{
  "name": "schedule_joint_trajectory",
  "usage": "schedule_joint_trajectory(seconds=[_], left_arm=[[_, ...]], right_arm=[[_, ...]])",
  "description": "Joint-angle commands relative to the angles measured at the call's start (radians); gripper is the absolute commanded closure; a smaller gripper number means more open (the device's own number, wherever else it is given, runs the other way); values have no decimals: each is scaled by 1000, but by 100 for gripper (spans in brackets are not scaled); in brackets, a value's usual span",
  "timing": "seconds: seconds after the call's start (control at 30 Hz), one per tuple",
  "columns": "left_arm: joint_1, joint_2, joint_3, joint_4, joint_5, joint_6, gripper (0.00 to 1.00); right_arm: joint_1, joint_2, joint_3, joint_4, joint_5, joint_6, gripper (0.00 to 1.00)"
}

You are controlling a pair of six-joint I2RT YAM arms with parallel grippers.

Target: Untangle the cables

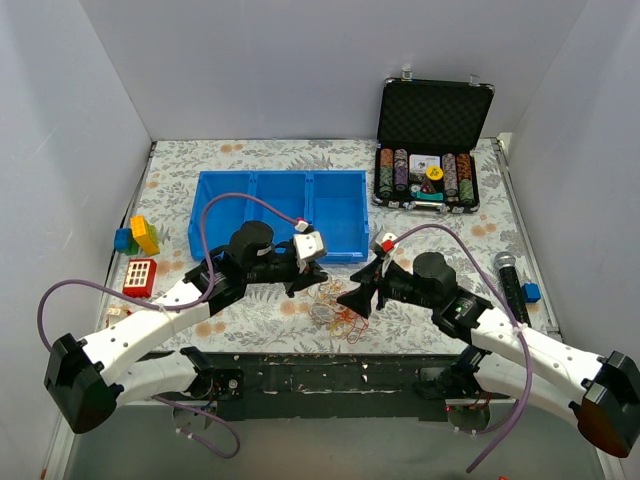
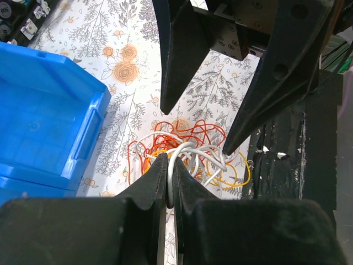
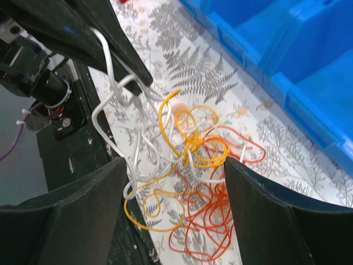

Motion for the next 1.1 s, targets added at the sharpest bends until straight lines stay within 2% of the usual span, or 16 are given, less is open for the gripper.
schedule_joint_trajectory(seconds=[0.0, 0.13, 0.33, 0.4, 0.47, 0.53, 0.63, 0.93, 1.07], left_arm=[[3, -31, 21, -25, 24, -52, 97], [2, -39, 30, -37, 47, -50, 95], [3, -48, 59, -40, 54, -58, 94], [2, -51, 68, -42, 53, -56, 94], [3, -54, 79, -43, 56, -59, 94], [3, -54, 96, -45, 60, -65, 94], [3, -51, 148, -45, 62, -68, 94], [40, 7, 473, -60, 70, -160, 90], [77, 21, 585, -54, 38, -209, 94]], right_arm=[[-1, -7, -9, 205, 25, -36, 20], [-1, 74, 24, 231, 36, -33, 28], [-1, 183, 54, 252, -70, 10, 51], [-1, 203, 55, 268, -97, 28, 54], [1, 217, 49, 289, -105, 44, 62], [-1, 228, 49, 294, -114, 48, 72], [-1, 237, 44, 283, -117, 48, 97], [-1, 281, -37, 170, 22, 15, 99], [5, 313, -32, 76, 123, 1, 99]])
